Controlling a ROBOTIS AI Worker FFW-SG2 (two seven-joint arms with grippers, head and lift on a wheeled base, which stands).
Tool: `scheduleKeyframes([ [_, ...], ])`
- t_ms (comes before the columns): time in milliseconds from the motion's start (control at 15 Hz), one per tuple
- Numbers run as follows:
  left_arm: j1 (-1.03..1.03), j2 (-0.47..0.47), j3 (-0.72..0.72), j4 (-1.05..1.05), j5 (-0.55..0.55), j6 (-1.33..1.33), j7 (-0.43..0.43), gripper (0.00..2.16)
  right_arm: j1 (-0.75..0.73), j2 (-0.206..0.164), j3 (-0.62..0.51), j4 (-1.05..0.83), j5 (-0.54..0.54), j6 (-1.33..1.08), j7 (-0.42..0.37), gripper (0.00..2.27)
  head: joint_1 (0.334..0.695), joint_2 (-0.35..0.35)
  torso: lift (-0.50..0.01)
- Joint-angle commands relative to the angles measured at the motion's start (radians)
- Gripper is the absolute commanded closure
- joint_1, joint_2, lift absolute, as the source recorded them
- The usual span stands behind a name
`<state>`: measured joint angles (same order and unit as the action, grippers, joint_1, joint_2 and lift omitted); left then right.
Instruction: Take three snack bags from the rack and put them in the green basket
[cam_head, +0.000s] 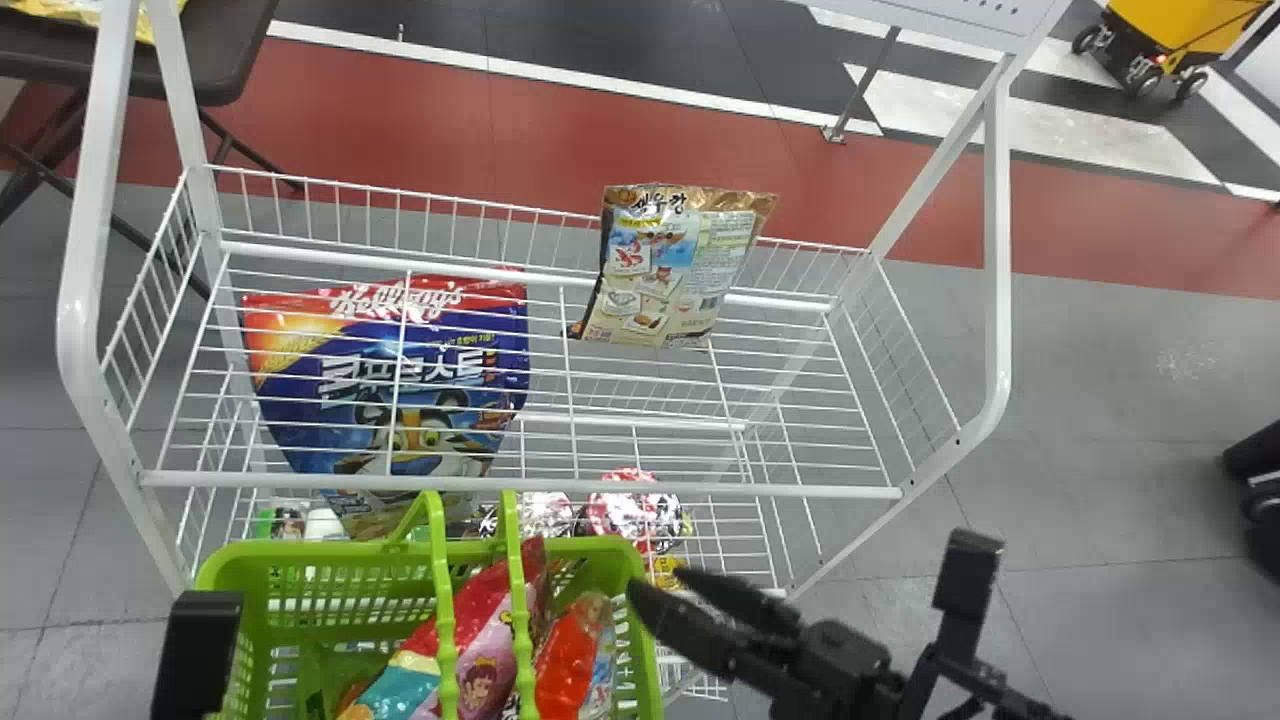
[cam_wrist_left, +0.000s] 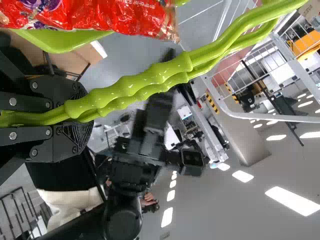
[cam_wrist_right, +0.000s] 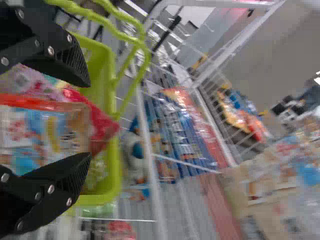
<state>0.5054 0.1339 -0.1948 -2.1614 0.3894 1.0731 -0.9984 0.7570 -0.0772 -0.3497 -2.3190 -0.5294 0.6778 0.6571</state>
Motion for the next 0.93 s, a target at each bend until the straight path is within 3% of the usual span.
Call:
scheduleKeyframes([
  [0,0.001,-0.003,-0.002,0.000,-0.001,0.000,0.001,1.37,0.024,0.020,0.060,-0.010,0.092,-0.323,-0.036,0.06,0.695,-0.350,-0.008],
  [133,0.001,-0.003,-0.002,0.000,-0.001,0.000,0.003,1.37,0.056,0.019,0.158,-0.011,0.203,-0.565,-0.171,0.06,0.695,-0.350,-0.008],
  [267,0.001,-0.003,-0.002,0.003,-0.001,-0.003,0.000,1.37,0.073,0.010,0.294,-0.011,0.342,-0.685,-0.375,0.05,0.695,-0.350,-0.008],
  [467,0.001,-0.003,-0.002,0.012,-0.001,-0.003,-0.005,1.37,0.081,-0.010,0.517,-0.068,0.509,-0.632,-0.623,0.04,0.695,-0.350,-0.008],
  [533,0.001,-0.003,-0.005,0.014,0.000,-0.003,-0.008,1.37,0.076,-0.018,0.581,-0.083,0.549,-0.596,-0.674,0.04,0.695,-0.350,-0.008],
  [867,0.015,0.004,-0.002,0.008,0.003,-0.003,-0.026,1.37,0.068,-0.021,0.617,-0.083,0.557,-0.586,-0.680,0.04,0.695,-0.350,-0.008],
])
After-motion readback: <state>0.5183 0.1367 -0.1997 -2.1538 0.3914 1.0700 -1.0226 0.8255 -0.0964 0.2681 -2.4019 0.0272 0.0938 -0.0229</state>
